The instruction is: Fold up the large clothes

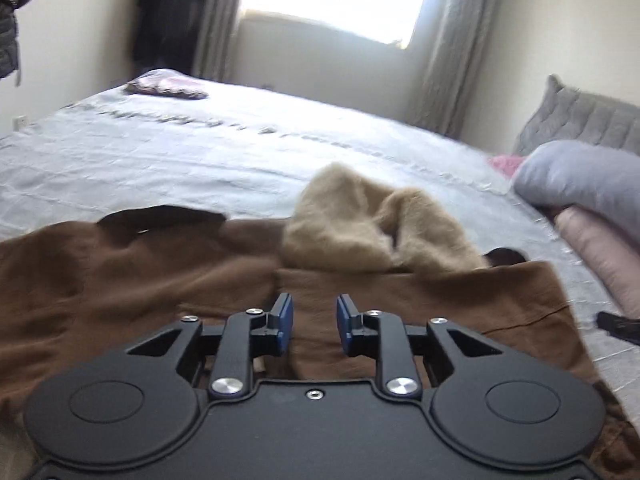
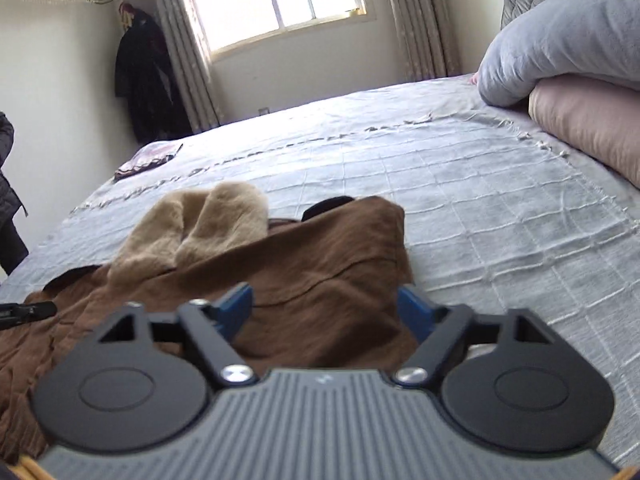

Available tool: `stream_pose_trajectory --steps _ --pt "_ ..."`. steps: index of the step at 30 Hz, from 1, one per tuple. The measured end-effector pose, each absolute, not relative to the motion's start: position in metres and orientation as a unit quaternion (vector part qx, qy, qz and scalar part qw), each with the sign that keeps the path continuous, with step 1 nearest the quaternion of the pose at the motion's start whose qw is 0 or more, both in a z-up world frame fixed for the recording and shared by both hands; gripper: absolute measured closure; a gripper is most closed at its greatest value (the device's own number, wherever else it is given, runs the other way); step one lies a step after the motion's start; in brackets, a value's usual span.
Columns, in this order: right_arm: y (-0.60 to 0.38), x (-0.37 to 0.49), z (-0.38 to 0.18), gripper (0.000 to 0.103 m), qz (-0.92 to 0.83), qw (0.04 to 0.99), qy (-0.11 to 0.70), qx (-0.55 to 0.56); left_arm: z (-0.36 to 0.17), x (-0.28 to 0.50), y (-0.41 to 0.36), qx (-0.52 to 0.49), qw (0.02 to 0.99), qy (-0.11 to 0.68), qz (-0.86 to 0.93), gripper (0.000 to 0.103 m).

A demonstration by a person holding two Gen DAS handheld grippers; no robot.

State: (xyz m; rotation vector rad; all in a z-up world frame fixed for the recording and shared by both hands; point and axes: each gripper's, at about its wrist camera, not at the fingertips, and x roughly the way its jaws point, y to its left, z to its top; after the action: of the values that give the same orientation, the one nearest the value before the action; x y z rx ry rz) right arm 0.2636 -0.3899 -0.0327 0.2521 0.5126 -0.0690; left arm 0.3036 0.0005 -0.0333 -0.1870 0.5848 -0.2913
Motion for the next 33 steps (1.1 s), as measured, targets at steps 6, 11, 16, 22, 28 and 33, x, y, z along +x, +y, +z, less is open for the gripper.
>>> stream_pose_trajectory --steps 6,11,16,22,28,33 --pt "-0.380 0.290 -0.073 0.069 -0.026 0.943 0.317 0.099 -0.081 0.319 -0.056 -0.037 0.911 0.359 -0.201 0.079" --pt "-0.380 0.281 -0.101 0.074 -0.045 0.941 0.325 0.086 -0.100 0.303 -0.047 -0.024 0.915 0.333 -0.228 0.078" --pt "-0.370 0.256 -0.075 0.037 -0.021 0.940 0.331 0.074 -0.074 0.277 -0.013 -0.041 0.910 0.347 -0.223 0.049" --pt "-0.356 0.214 -0.055 0.015 -0.015 0.932 0.357 0.057 -0.053 0.242 0.061 -0.087 0.911 0.366 -0.169 0.015" --pt "-0.348 0.175 -0.055 0.006 -0.024 0.921 0.379 0.083 -0.059 0.215 0.154 -0.108 0.916 0.381 -0.064 0.003" --pt "-0.339 0.160 -0.064 0.005 -0.043 0.907 0.410 0.089 -0.076 0.203 0.226 -0.149 0.898 0.413 0.025 0.003"
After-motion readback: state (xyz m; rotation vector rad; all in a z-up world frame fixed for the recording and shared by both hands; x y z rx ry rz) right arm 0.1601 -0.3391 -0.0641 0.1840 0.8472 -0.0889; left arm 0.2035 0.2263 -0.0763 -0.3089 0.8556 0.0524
